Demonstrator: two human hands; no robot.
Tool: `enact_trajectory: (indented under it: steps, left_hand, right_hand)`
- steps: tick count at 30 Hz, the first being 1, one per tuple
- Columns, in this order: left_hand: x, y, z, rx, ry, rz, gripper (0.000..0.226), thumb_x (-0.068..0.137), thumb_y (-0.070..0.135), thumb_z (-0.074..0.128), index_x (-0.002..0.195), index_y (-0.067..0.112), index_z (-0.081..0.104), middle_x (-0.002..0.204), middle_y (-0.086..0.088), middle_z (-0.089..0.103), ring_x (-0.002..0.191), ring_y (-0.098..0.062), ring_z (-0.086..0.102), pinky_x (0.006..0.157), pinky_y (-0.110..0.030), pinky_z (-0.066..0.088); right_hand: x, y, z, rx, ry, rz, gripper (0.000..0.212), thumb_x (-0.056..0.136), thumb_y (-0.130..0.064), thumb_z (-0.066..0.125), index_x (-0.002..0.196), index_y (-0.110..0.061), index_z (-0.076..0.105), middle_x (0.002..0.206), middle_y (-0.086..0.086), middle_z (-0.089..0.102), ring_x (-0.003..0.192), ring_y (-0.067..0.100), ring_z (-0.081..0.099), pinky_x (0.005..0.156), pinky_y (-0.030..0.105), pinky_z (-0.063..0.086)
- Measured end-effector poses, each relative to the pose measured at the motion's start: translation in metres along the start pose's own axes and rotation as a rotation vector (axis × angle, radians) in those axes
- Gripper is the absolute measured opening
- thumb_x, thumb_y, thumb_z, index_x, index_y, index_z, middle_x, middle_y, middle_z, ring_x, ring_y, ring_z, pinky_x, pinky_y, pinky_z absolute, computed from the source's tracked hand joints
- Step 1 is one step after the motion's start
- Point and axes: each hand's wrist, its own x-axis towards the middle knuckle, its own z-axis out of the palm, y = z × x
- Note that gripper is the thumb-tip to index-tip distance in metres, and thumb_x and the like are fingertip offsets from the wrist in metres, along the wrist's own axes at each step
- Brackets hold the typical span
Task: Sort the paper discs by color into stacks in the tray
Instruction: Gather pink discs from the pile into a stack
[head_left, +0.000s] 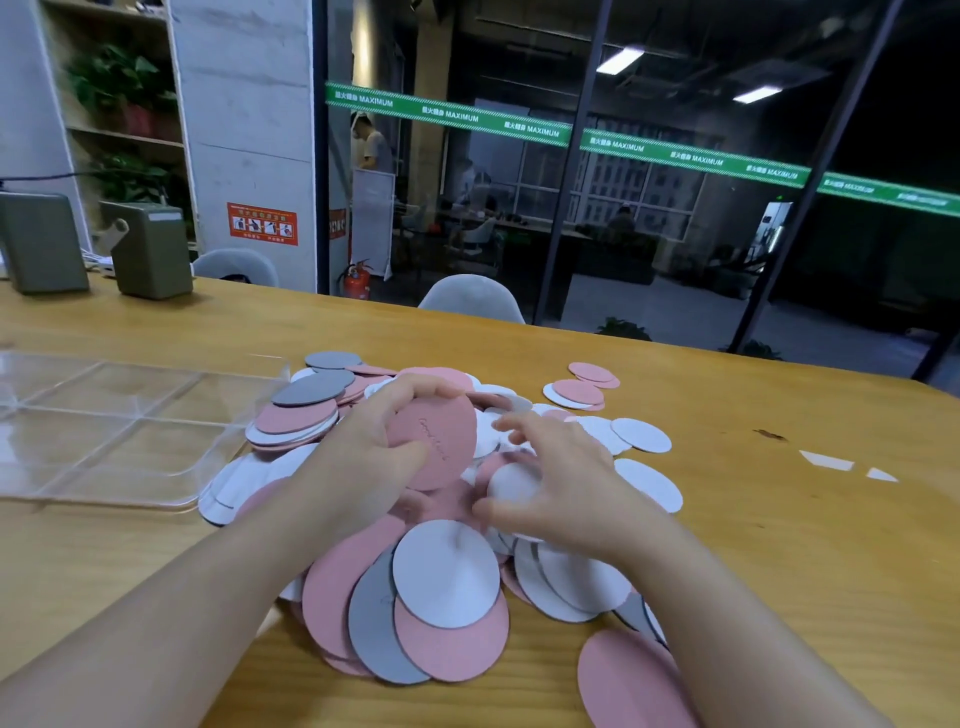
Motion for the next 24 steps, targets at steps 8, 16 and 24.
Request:
enact_trajectory:
  steps: [8, 16, 24]
  left_hand:
    - [0.001, -0.002, 0.000, 0.059, 0.026, -0.005, 0.064, 0.083, -0.013, 0.037, 0.096, 0.044, 0.062, 0.115, 0.014, 0.048, 0.069, -0.041, 0.066, 0.056, -0.032, 0.058]
    - [0.004, -0.007, -0.001, 0.064, 0.037, 0.105, 0.051, 0.080, 0.003, 0.043, 0.097, 0.047, 0.062, 0.106, 0.033, 0.054, 0.094, -0.026, 0.065, 0.074, -0.052, 0.057]
    - [0.000, -0.003, 0.003, -0.014, -0.032, 0.161, 0.038, 0.090, 0.000, 0.057, 0.106, 0.035, 0.058, 0.103, 0.029, 0.057, 0.081, 0.009, 0.064, 0.066, -0.007, 0.048]
  right_hand:
    - [-0.008, -0.001, -0.003, 0.008, -0.078, 0.006, 0.079, 0.073, -0.036, 0.068, 0.140, -0.034, 0.026, 0.119, -0.015, 0.034, 0.107, 0.004, 0.022, 0.100, 0.027, 0.024]
    - [-0.007, -0.007, 0.007, 0.298, 0.146, -0.173, 0.065, 0.071, -0.032, 0.071, 0.124, -0.050, 0.036, 0.120, -0.020, 0.048, 0.112, -0.003, 0.043, 0.089, 0.011, 0.037]
    - [0.004, -0.014, 0.030, 0.421, 0.316, -0.201, 0.065, 0.073, -0.030, 0.077, 0.126, -0.034, 0.039, 0.123, -0.017, 0.048, 0.117, -0.004, 0.042, 0.096, 0.016, 0.039]
